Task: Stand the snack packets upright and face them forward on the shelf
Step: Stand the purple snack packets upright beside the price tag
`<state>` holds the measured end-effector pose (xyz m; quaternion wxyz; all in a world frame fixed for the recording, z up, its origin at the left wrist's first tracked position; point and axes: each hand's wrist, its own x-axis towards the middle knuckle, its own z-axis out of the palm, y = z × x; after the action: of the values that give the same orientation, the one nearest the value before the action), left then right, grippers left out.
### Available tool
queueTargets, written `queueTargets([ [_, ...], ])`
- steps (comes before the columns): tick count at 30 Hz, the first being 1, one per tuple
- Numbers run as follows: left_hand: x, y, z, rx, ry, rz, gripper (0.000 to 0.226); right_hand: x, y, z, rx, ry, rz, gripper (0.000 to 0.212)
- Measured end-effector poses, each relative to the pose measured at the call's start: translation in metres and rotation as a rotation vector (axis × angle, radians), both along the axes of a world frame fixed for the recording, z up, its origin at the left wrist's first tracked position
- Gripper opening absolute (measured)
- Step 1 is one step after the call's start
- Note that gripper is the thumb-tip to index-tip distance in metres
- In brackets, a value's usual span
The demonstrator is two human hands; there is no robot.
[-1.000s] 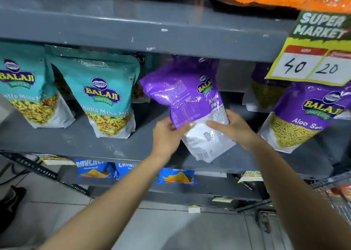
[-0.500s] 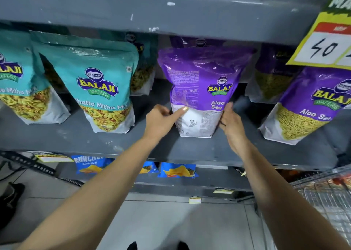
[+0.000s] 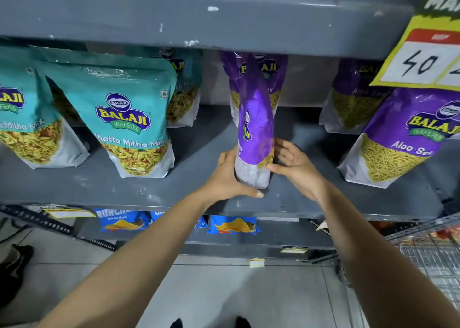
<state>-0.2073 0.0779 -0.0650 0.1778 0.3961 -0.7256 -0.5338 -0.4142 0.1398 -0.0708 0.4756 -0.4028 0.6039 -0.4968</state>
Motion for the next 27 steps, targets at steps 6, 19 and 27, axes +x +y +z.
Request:
queueTargets([
  [6, -0.005, -0.007, 0.000, 0.127, 0.039, 0.097, 0.082, 0.005, 0.001, 0.003, 0.042, 0.063, 0.063, 0.098],
  [19, 0.009, -0.030, 0.035, 0.267, 0.112, 0.013, 0.041, -0.004, 0.007, 0.032, 0.034, 0.094, 0.081, 0.077],
  [27, 0.006, -0.042, 0.127, 0.095, 0.643, 0.215, 0.026, -0.015, -0.006, 0.143, -0.439, -0.356, -0.171, 0.018],
])
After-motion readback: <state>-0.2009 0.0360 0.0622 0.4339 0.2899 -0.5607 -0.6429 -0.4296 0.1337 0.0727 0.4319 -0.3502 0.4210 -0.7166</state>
